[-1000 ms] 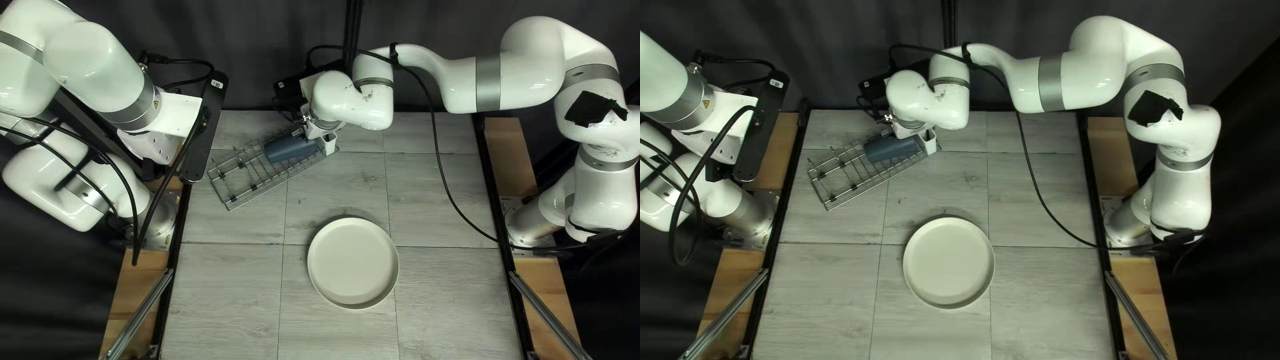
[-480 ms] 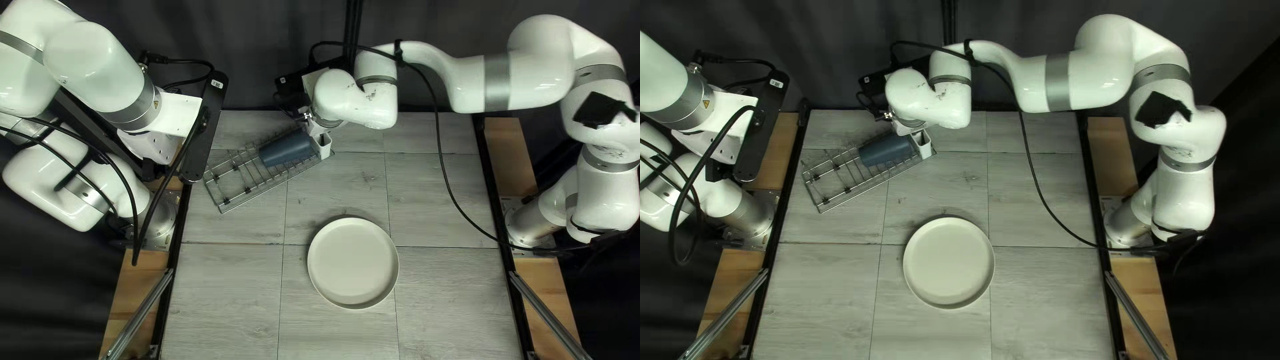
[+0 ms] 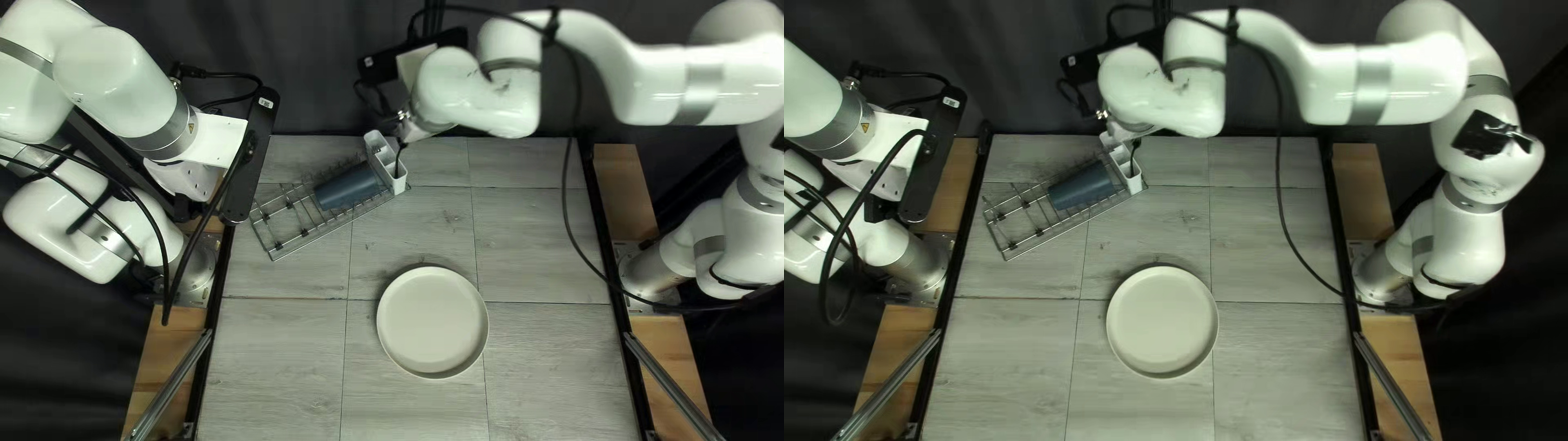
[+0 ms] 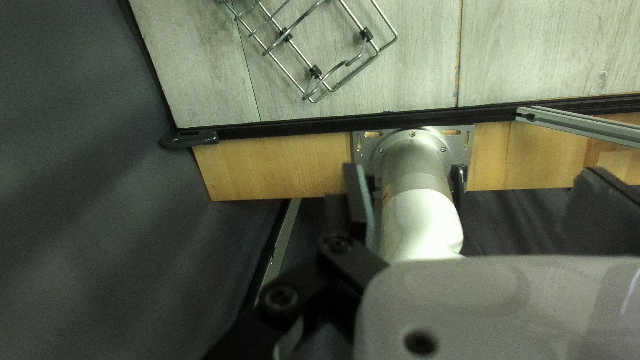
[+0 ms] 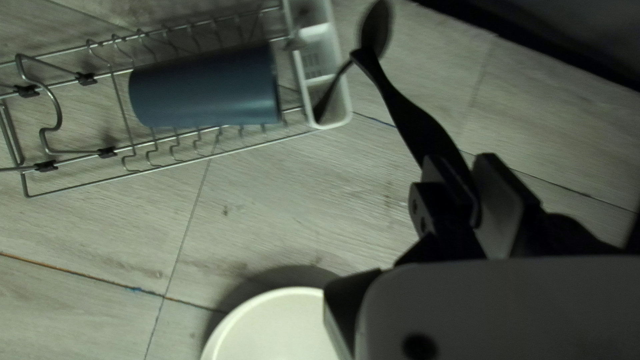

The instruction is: Pick up and place plate onto table. Place down one fork to the left of the plate. Place spoon and knife to the right of the plate. Place cup above the knife and spoon

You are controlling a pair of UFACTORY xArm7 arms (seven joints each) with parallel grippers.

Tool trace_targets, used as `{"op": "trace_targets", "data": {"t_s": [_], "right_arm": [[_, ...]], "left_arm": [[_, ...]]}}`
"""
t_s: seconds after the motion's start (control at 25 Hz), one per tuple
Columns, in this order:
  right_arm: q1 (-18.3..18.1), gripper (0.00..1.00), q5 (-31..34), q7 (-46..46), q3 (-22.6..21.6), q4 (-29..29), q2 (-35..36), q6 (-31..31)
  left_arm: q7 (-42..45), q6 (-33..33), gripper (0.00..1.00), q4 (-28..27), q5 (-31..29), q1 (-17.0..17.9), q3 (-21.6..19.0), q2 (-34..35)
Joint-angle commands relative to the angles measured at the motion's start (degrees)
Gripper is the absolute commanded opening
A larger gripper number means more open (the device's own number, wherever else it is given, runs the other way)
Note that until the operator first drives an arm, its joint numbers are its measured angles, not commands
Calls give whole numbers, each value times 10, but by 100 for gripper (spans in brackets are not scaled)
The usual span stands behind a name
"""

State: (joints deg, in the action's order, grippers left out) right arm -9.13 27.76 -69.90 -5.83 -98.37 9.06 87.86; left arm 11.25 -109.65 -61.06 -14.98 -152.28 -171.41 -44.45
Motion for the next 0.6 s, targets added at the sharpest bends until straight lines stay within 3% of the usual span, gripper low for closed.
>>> {"op": "trace_targets", "data": {"t_s": [0.04, 0.24, 0.36, 0.6], "right_arm": [[21, 0, 1, -26, -12, -48, -9, 92], [23, 0, -48, -79, -12, -76, -9, 169], [17, 0, -106, -102, -11, -34, -42, 172], [17, 0, -110, -95, -12, -28, -46, 173]], "left_arm": [[0, 0, 100, 0, 0, 0, 0, 0], [0, 0, 100, 0, 0, 0, 0, 0], [0, 0, 100, 0, 0, 0, 0, 0], [0, 0, 100, 0, 0, 0, 0, 0]]}}
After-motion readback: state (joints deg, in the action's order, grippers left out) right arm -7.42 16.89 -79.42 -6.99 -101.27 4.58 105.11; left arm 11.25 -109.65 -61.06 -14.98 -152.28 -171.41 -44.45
